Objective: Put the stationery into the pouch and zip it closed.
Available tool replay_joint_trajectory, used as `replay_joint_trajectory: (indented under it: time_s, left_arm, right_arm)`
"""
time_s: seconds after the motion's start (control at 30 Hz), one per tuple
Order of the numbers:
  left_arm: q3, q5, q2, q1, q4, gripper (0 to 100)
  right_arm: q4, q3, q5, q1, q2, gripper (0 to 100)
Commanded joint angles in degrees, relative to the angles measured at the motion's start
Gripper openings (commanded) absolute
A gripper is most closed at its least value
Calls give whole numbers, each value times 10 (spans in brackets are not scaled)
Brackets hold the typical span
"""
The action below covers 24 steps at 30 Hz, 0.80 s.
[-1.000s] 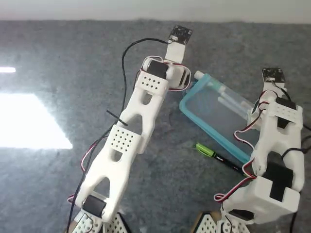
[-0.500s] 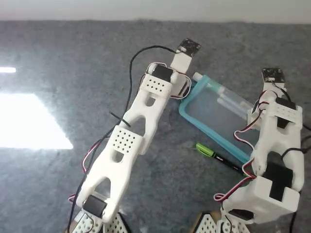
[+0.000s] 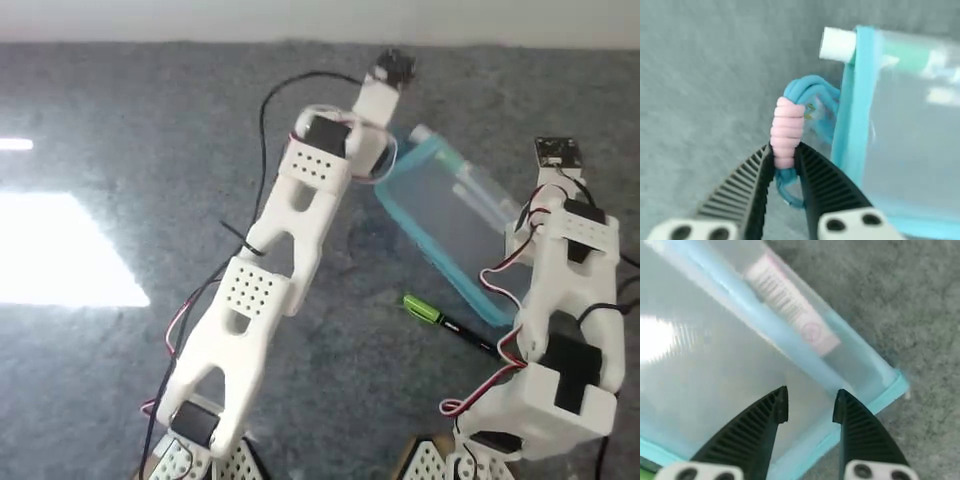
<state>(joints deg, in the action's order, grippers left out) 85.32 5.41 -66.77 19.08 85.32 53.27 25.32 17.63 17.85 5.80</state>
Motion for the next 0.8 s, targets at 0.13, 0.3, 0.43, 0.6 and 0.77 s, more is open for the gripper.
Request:
replay_joint_trajectory:
  time_s: [0.13, 0.3, 0.43, 0.6, 0.77]
  left_arm:
    - [52, 4, 199, -73, -59, 12]
    - [51, -14, 280, -101, -110, 12]
    - [51, -46, 321, -134, -151, 12]
    - [54, -49, 346, -152, -178, 12]
    - [52, -49, 393, -91, -116, 12]
  right_arm:
    - [0, 16, 9, -10, 8, 158]
    - [0, 15, 9, -9, 8, 158]
    - [-3, 12, -11, 6, 7, 158]
    - [-4, 11, -33, 21, 7, 158]
    - [4, -54, -36, 9, 7, 158]
